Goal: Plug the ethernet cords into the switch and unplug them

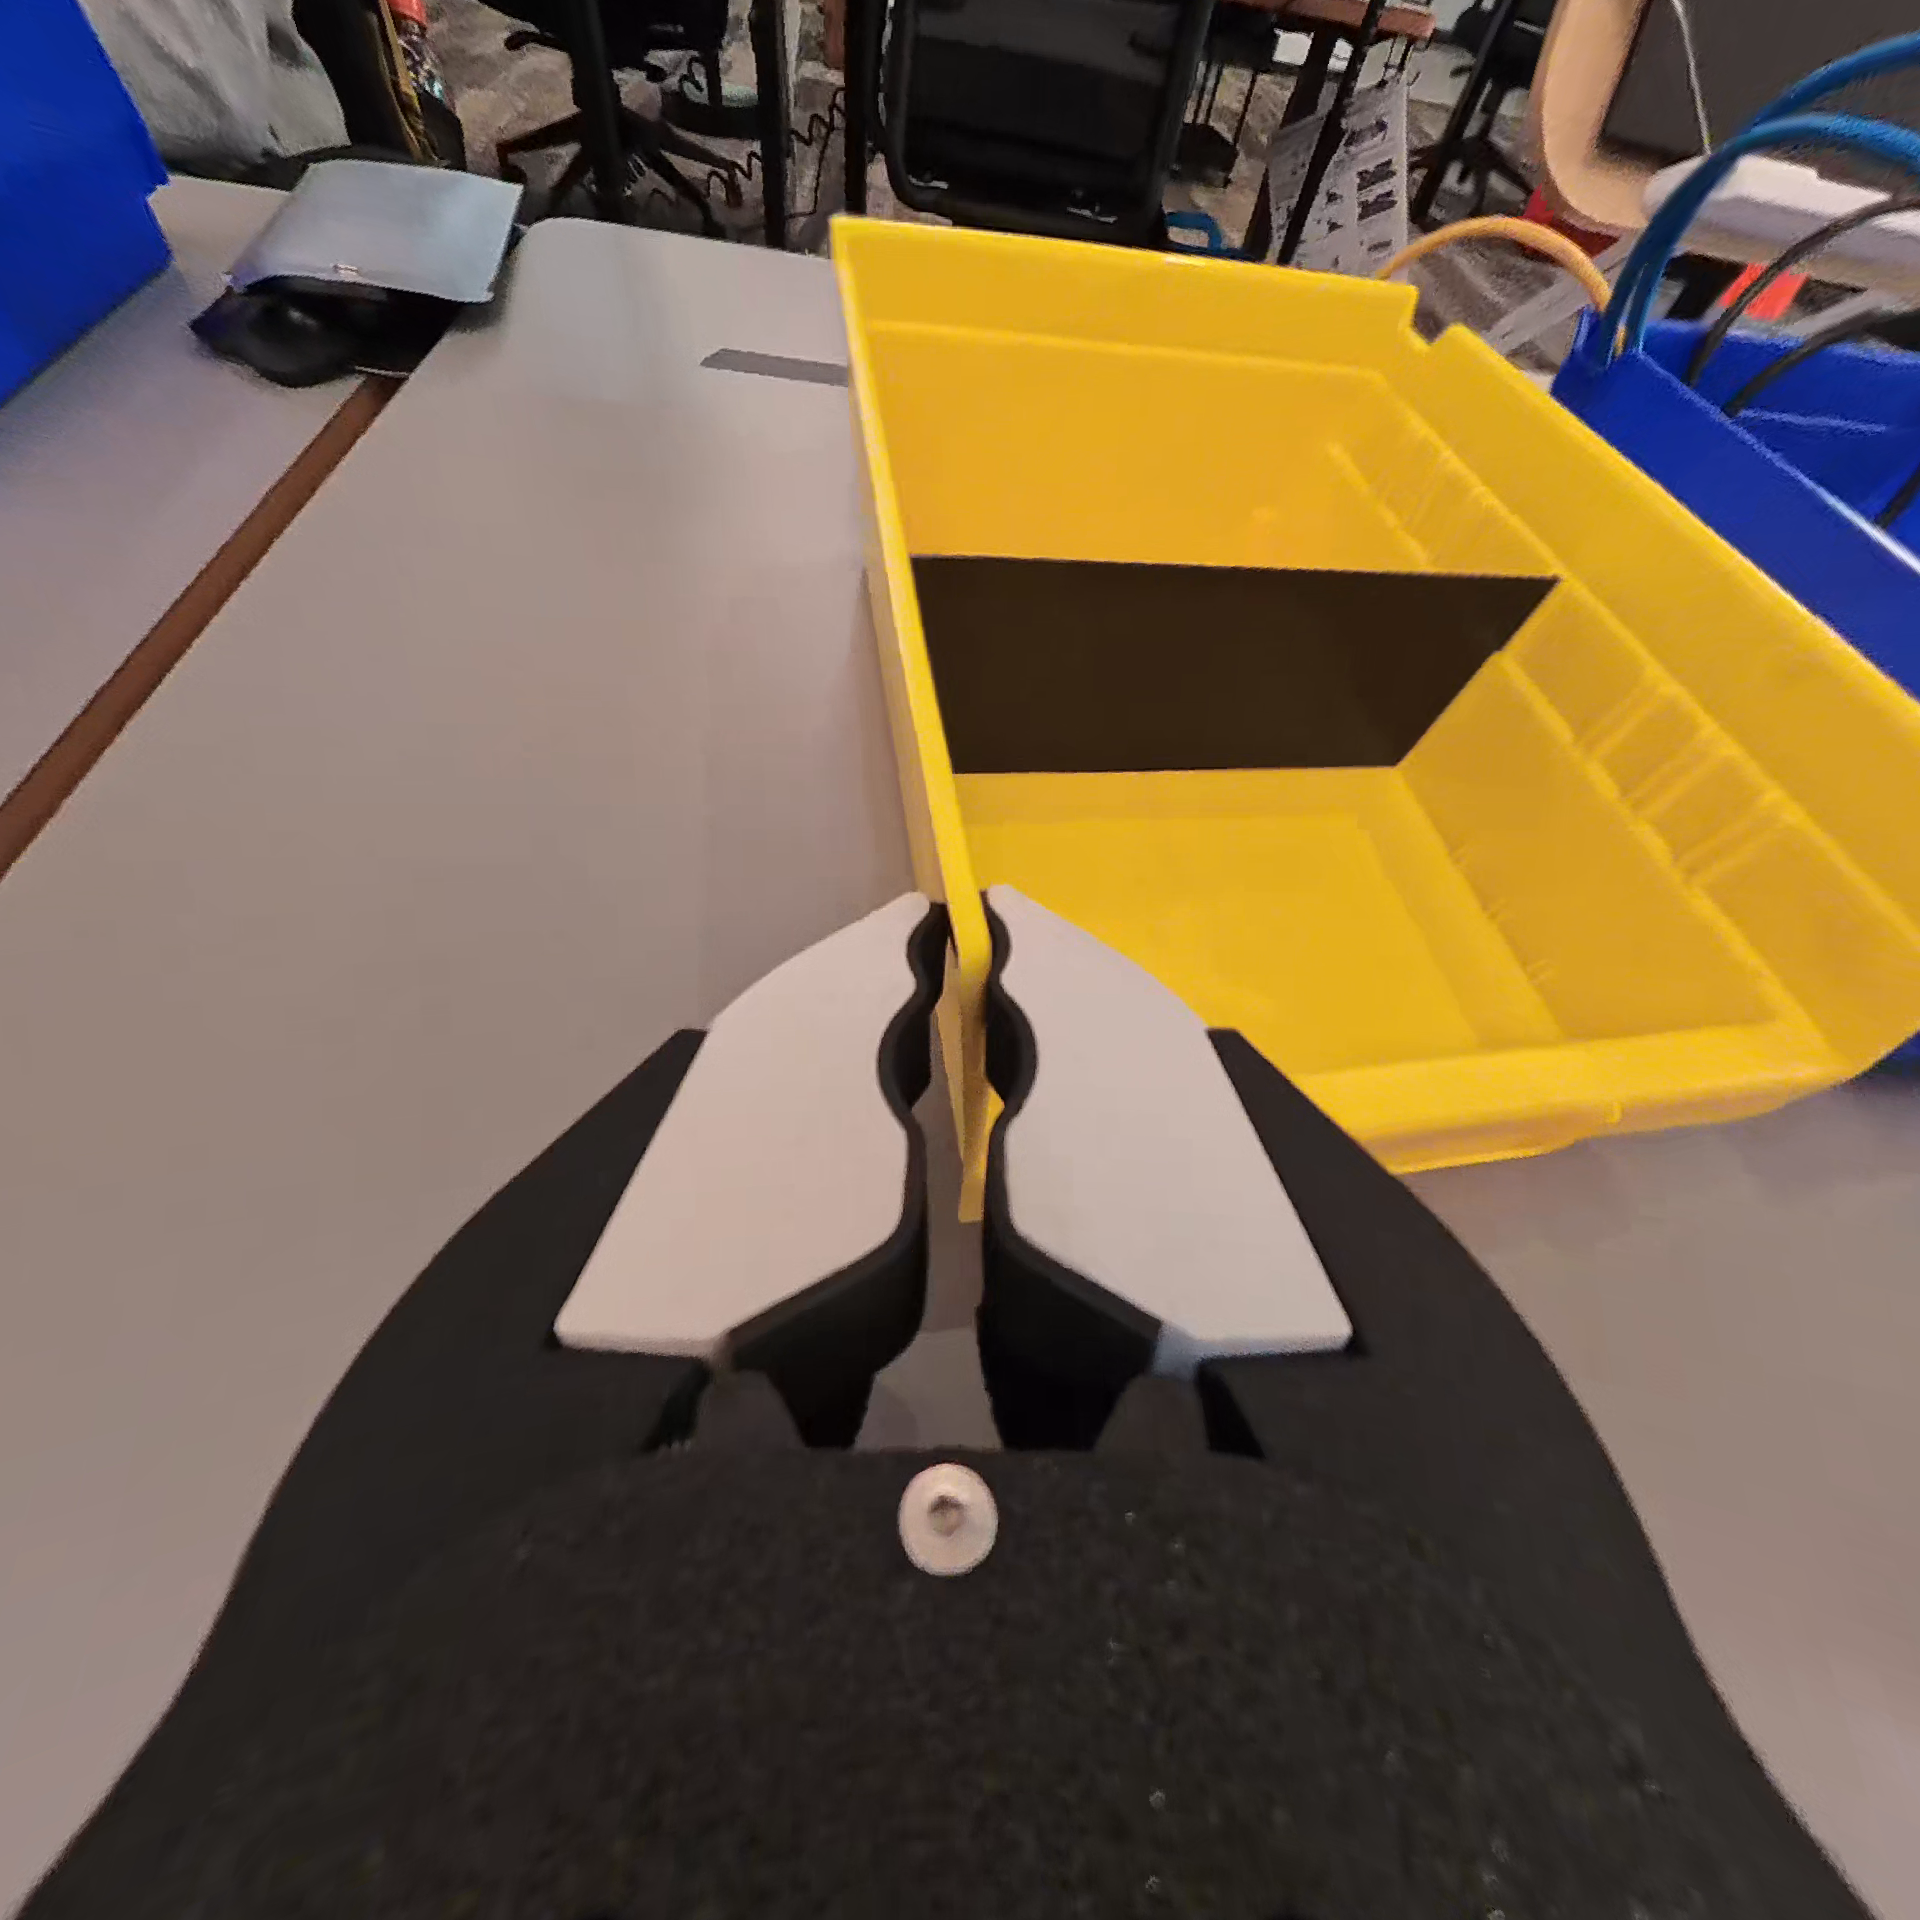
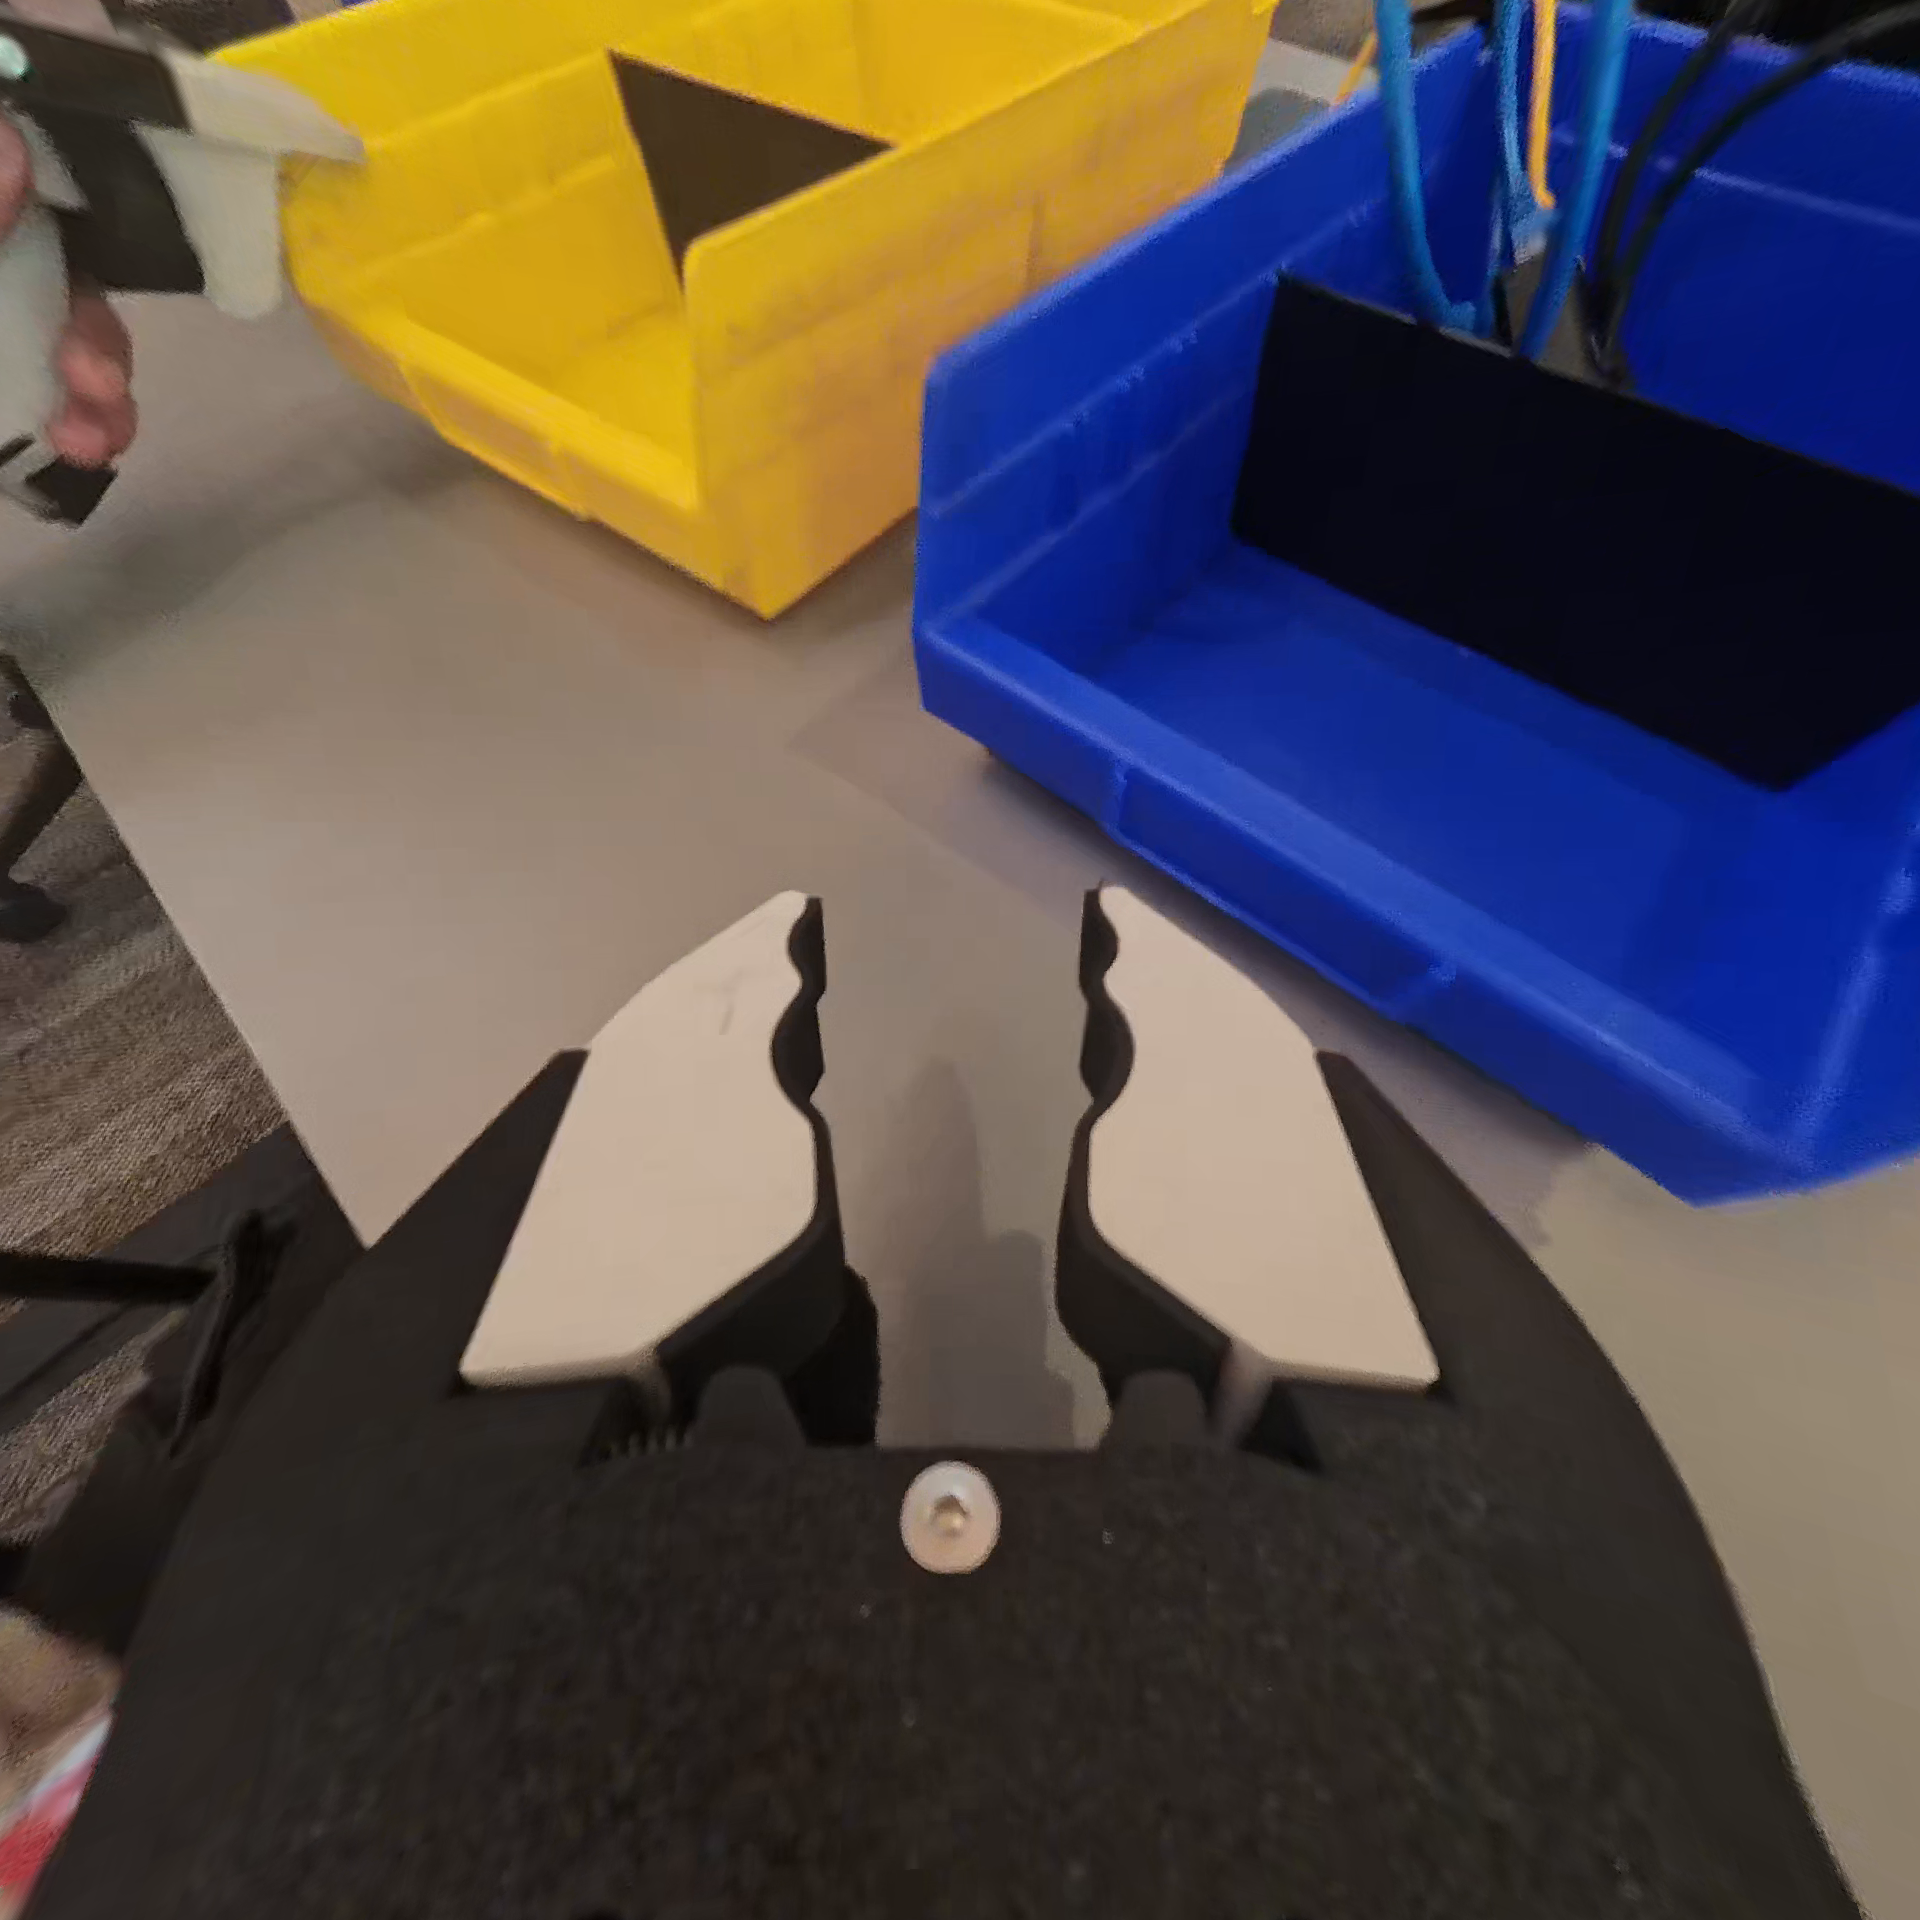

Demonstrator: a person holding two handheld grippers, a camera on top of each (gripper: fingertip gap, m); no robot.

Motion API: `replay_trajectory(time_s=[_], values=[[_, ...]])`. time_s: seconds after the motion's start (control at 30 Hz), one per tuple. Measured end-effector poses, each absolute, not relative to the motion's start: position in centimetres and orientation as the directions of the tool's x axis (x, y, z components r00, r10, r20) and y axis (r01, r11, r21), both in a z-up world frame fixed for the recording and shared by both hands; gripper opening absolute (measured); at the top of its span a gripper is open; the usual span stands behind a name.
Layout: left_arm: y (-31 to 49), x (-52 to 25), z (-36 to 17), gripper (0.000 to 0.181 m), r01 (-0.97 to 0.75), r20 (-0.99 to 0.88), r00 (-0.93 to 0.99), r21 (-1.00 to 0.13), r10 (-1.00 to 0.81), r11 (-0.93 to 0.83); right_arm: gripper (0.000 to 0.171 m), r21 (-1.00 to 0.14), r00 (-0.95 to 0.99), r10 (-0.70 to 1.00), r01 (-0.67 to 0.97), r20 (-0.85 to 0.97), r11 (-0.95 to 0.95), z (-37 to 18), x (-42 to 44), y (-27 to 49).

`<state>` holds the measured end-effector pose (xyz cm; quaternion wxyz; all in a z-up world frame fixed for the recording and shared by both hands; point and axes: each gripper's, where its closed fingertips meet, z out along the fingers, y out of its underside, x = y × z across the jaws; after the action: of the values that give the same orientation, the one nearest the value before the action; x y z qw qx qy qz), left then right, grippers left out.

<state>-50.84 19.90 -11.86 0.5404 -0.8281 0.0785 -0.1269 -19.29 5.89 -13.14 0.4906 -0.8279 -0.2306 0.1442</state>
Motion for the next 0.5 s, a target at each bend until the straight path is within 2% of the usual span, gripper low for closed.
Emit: replay_trajectory(time_s=[0.07,0.23,0.33,0.37,0.4,0.47,0.5], values=[[18.0,-51.1,-11.9,0.004,0.001,0.108,0.963,-0.917,-0.246,-0.4,0.044,-0.89,0.87,0.493,0.209,-0.02,-0.404,-13.6,-21.4,7.3],[12.0,-51.7,-11.9,0.006,0.014,0.11,0.972,-0.908,-0.205,-0.418,0.05,-0.916,0.843,0.536,0.181,-0.044,-0.359,-12.8,-28.9,9.2],[8.7,-52.6,-11.9,0.005,0.055,0.126,0.982,-0.9,-0.138,-0.431,0.055,-0.906,0.816,0.567,0.152,-0.111,-0.395,-12.6,-33.2,9.4],[7.7,-52.7,-11.9,0.005,0.068,0.135,0.983,-0.899,-0.126,-0.432,0.055,-0.894,0.82,0.556,0.143,-0.133,-0.424,-13.1,-34.1,9.5],[6.9,-52.7,-11.9,0.005,0.069,0.132,0.984,-0.9,-0.119,-0.429,0.047,-0.883,0.825,0.544,0.132,-0.155,-0.45,-13.7,-34.8,9.5],[5.5,-52.6,-11.9,0.006,0.06,0.114,0.988,-0.905,-0.105,-0.42,0.051,-0.866,0.831,0.523,0.11,-0.189,-0.487,-14.3,-35.8,9.3],[4.9,-52.7,-11.9,0.006,0.044,0.088,0.992,-0.908,-0.086,-0.417,0.037,-0.863,0.858,0.479,0.091,-0.185,-0.496,-14.0,-35.4,9.4]])
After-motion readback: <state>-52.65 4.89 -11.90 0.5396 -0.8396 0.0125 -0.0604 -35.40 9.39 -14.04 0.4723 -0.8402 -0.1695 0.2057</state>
